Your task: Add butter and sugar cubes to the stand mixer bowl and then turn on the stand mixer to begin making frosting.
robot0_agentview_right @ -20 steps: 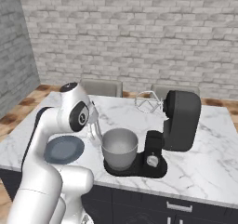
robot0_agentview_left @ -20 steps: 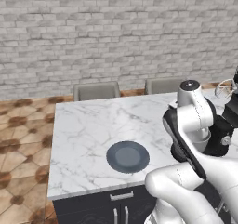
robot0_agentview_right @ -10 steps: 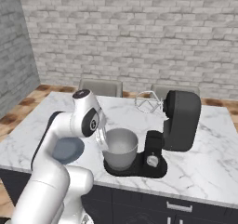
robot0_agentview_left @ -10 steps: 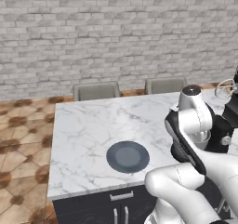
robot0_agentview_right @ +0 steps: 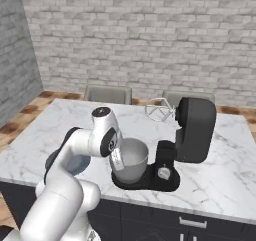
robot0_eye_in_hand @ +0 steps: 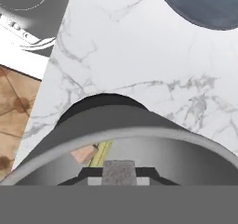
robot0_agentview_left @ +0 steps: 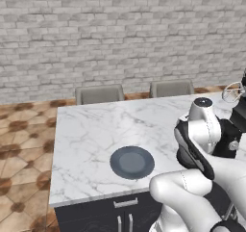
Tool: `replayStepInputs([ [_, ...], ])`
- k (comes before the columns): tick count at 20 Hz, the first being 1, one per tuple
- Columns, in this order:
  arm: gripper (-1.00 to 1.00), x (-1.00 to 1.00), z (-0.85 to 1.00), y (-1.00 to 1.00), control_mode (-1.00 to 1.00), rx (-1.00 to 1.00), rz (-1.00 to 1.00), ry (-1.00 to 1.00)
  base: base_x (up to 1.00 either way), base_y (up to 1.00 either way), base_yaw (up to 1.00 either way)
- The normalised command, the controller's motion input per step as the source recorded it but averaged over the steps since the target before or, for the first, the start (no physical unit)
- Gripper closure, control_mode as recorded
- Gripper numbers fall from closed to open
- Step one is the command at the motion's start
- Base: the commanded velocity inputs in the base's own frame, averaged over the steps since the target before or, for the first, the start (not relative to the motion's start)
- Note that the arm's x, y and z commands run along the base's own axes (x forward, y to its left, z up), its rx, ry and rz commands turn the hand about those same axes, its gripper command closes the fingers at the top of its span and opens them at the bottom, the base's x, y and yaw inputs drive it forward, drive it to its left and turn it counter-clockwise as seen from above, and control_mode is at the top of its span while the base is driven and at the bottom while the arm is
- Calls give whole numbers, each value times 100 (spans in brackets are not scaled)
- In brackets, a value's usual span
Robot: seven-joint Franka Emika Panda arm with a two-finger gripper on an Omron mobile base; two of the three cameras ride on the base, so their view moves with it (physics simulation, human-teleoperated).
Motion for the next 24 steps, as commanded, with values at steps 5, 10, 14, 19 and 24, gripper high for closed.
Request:
replayStepInputs([
  [5, -100, 19, -26, 0, -100, 3, 0, 1, 0, 0, 0],
  [10, -100, 2, -5, 0, -100, 3, 0, 0, 0, 0, 0],
  [14, -100, -9, 4, 0, -100, 0, 0, 0, 0, 0, 0],
  [19, -100, -40, 38, 5, -100, -2, 0, -4, 0, 0, 0],
  [24, -100, -52, 37, 13, -100, -2, 0, -6, 0, 0, 0],
])
